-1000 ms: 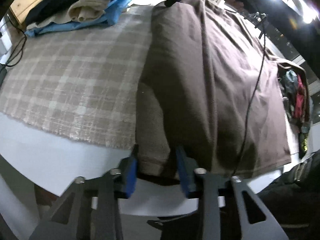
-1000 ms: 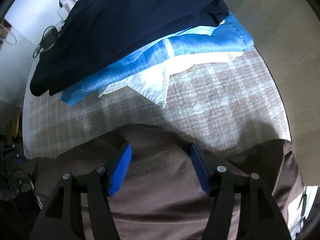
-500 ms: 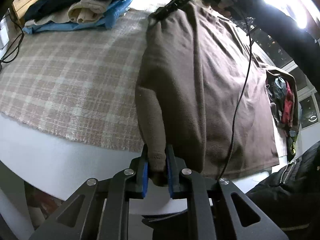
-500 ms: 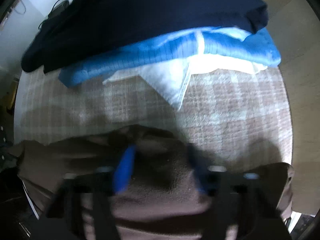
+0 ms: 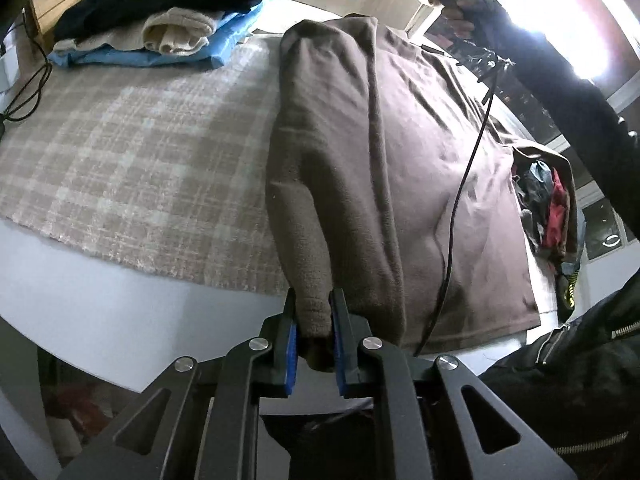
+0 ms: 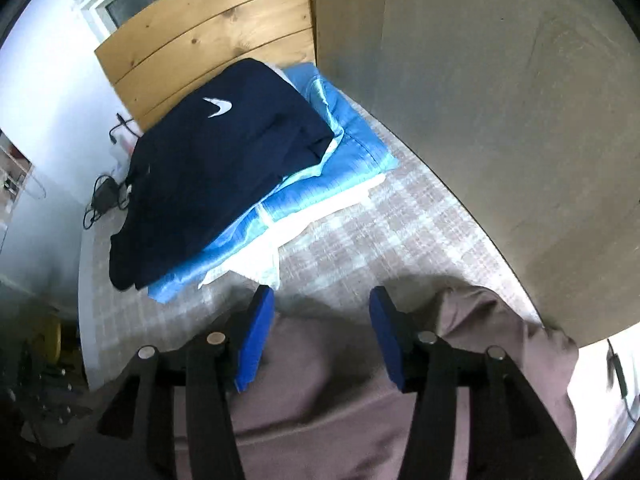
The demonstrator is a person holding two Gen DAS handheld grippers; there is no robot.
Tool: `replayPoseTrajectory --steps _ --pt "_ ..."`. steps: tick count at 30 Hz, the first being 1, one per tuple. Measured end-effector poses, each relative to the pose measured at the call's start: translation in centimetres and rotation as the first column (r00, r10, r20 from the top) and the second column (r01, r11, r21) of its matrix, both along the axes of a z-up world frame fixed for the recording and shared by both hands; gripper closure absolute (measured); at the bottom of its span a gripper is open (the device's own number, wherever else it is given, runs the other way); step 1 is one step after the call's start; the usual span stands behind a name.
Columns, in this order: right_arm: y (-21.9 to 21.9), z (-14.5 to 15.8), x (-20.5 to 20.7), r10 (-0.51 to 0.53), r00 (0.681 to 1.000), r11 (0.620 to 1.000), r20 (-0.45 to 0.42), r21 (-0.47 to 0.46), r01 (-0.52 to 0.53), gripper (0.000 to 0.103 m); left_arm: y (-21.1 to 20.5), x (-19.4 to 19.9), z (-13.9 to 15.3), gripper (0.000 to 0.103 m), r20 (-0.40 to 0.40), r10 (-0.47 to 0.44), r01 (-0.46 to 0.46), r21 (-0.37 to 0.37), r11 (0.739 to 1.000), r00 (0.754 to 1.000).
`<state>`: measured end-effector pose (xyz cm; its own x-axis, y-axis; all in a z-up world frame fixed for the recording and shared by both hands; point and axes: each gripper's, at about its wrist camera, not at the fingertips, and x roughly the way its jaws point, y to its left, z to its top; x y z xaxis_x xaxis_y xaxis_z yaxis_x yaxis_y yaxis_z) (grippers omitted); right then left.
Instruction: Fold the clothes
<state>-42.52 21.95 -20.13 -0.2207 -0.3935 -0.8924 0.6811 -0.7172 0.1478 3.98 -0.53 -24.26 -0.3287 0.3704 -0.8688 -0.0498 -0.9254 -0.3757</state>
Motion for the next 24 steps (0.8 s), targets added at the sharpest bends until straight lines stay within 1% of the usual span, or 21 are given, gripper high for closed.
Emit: replayPoseTrajectory --steps 1,2,3,5,8,9,10,11,12,13,15,18,19,21,22,23,24 --pt "-0.9 -0.1 0.3 0.017 1.000 1.000 -0.001 0.023 -0.017 0.046 0.1 0.0 0.2 0.090 -0.004 -0.007 0.007 -0.003 1.000 1.000" --pt "-1.9 -0.6 0.4 0.061 0.998 0.997 0.001 0.050 -0.061 0.040 0.2 -0.1 0.4 0.090 -0.007 -0.014 0.014 -0.006 1.000 1.000" --pt "-3.0 -1.2 1.1 0.123 0.992 0.989 0.016 0.077 -0.124 0.039 0.3 -0.1 0.6 0.090 -0.011 -0.021 0.021 -0.009 1.000 1.000" --pt "-6.3 -3.4 2.2 0.234 0.971 0.962 0.054 0.134 -0.239 0.038 0.3 -0.2 0.9 0.090 -0.013 -0.029 0.029 -0.017 0.999 1.000" --pt "-8.8 -6.7 3.0 0.299 0.951 0.917 0.073 0.256 -0.308 0.038 0.5 -0.2 0.9 0.090 -0.013 -0.039 0.039 -0.038 0.999 0.999" --pt "-8.9 -7.3 3.0 0.297 0.951 0.912 0.088 0.268 -0.310 0.039 0.6 -0.2 0.8 0.090 -0.013 -0.043 0.043 -0.048 0.998 0.999" --pt "-8.9 -7.9 3.0 0.290 0.951 0.911 0.104 0.273 -0.308 0.041 0.8 -0.2 0.8 0.090 -0.014 -0.046 0.046 -0.056 0.997 0.999" --pt "-8.9 -8.4 2.9 0.283 0.952 0.910 0.120 0.279 -0.306 0.053 0.9 -0.2 0.8 0.090 -0.016 -0.050 0.048 -0.061 0.997 0.999" --pt "-8.6 -8.1 3.0 0.273 0.954 0.921 0.125 0.253 -0.297 0.088 1.1 -0.1 1.0 0.090 -0.022 -0.053 0.052 -0.065 0.997 0.998" --pt "-8.0 -7.5 3.3 0.272 0.955 0.923 0.119 0.248 -0.294 0.092 1.3 0.0 1.4 0.090 -0.030 -0.058 0.056 -0.068 0.996 0.998" --pt "-6.9 -6.3 4.1 0.276 0.956 0.923 0.103 0.248 -0.293 0.092 1.8 0.2 2.1 0.090 -0.047 -0.071 0.067 -0.080 0.995 0.996" --pt "-3.8 -3.0 5.2 0.243 0.970 0.944 0.030 0.223 -0.243 0.092 3.3 0.7 3.7 0.090 -0.073 -0.117 0.108 -0.119 0.987 0.990" --pt "-2.5 -1.9 5.6 0.226 0.974 0.955 0.004 0.195 -0.223 0.092 4.1 0.8 4.2 0.090 -0.081 -0.140 0.127 -0.141 0.982 0.987" --pt "0.6 0.5 6.6 0.193 0.980 0.975 -0.052 0.126 -0.185 0.092 6.3 1.1 5.1 0.090 -0.094 -0.192 0.171 -0.198 0.965 0.977" --pt "2.5 1.3 7.5 0.187 0.978 0.980 -0.094 0.093 -0.178 0.092 7.7 1.4 5.4 0.090 -0.102 -0.232 0.203 -0.236 0.950 0.967" --pt "3.7 1.4 8.3 0.179 0.976 0.982 -0.125 0.085 -0.169 0.090 9.1 1.6 5.5 0.089 -0.107 -0.269 0.233 -0.264 0.936 0.957" --pt "5.4 1.3 9.3 0.163 0.975 0.984 -0.150 0.091 -0.151 0.082 10.4 1.8 5.3 0.086 -0.104 -0.295 0.259 -0.268 0.928 0.950"
